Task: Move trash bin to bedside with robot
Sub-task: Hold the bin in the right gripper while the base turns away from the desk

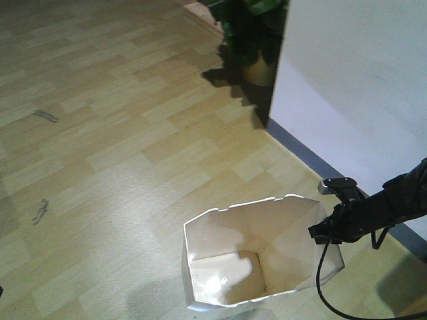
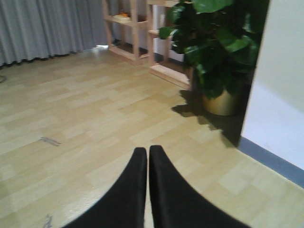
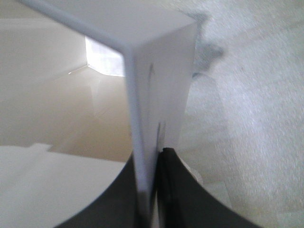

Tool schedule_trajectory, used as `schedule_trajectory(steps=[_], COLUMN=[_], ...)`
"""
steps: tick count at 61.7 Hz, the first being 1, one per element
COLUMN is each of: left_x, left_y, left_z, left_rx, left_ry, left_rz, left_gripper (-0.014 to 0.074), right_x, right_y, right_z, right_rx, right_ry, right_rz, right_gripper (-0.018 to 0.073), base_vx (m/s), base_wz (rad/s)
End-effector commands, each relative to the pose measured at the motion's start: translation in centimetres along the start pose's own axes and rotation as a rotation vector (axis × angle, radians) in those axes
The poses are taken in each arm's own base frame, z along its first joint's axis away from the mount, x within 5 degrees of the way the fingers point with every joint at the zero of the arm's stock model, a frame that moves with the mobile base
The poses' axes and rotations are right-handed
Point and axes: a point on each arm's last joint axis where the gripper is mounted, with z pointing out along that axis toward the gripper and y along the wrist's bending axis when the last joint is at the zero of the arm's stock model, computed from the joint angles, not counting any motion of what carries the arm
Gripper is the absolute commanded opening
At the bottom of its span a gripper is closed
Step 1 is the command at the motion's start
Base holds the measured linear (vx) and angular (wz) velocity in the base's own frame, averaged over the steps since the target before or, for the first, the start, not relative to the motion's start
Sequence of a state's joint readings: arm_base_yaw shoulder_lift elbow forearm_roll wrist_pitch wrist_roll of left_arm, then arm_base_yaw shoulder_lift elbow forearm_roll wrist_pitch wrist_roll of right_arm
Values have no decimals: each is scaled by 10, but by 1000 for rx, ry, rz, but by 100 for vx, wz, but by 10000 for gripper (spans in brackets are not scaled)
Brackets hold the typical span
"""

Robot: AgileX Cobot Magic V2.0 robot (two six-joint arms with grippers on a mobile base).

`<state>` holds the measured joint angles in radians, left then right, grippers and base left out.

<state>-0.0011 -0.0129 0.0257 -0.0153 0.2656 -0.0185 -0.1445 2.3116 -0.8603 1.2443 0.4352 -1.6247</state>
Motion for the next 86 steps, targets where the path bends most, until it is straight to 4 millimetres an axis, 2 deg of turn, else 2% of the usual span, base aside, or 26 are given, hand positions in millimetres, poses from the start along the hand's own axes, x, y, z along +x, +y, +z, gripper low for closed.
schedule_trajectory(steps=[1, 43, 86], left_x=[-1, -1, -1], left_y=[0, 0, 0], left_z=[1, 1, 1], left_rx=[4, 4, 4], left_ry=[-65, -65, -65], left_rz=[-8, -8, -8], left_gripper=[-7, -7, -7], right_x=[-19, -19, -19], right_y=[18, 18, 18], right_z=[-22, -22, -22], right_rx=[-159, -159, -157], right_ry=[-101, -101, -101], right_rz=[9, 9, 9], right_gripper=[-6, -6, -6], base_vx=[14, 15, 20], base_wz=[53, 50, 3])
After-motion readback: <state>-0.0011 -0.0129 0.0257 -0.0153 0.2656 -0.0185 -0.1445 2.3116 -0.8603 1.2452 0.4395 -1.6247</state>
